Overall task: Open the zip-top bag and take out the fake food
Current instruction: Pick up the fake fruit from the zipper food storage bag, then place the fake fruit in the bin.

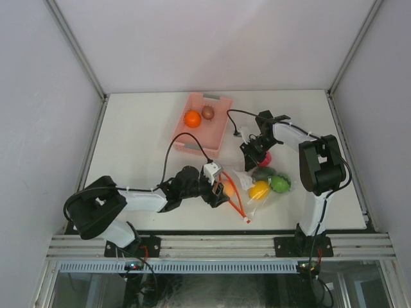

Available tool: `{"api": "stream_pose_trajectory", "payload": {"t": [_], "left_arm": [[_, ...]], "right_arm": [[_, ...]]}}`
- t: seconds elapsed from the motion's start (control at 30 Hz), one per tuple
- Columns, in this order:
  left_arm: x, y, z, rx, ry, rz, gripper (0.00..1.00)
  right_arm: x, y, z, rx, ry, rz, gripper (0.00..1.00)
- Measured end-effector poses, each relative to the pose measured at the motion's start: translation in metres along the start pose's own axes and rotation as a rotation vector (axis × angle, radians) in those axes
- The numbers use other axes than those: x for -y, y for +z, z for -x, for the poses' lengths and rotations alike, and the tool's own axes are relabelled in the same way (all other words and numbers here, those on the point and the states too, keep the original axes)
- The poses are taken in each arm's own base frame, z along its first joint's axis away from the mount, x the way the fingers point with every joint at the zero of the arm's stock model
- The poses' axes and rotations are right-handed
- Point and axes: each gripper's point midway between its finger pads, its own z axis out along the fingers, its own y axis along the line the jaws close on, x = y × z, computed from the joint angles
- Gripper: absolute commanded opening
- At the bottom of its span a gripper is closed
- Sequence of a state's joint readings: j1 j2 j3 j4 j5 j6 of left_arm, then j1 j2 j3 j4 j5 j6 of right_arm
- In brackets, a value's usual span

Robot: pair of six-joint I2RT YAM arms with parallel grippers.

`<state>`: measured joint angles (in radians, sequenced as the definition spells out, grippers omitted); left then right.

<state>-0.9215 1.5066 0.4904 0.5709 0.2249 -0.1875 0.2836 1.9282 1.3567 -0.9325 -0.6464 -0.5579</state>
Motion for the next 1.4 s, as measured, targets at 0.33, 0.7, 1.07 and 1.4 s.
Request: {"api": "stream_pose_trajectory", "payload": {"t": [0.33, 0.7, 1.07, 1.4], "left_arm": [[0.014, -0.021, 0.008, -0.037, -0.139, -0.088, 0.10], [0.014, -0.041, 0.020, -0.041, -0.308, -0.129, 0.09], [0.004, -0.075, 0.077, 0.130, -0.432, -0.138, 0.09], [0.000, -0.084, 0.109, 0.221, -0.599, -0.218, 0.09]], "right_arm": [[0.002, -0.003, 0.000, 0.010, 0.011, 0.003, 0.17], [-0.003, -0.010, 0.005, 0.039, 0.000, 0.007, 0.17], [-0.012, -0.019, 0.013, 0.083, -0.025, 0.022, 0.18], [-0.033, -0.055, 0.033, 0.205, -0.110, 0.016, 0.18]]}}
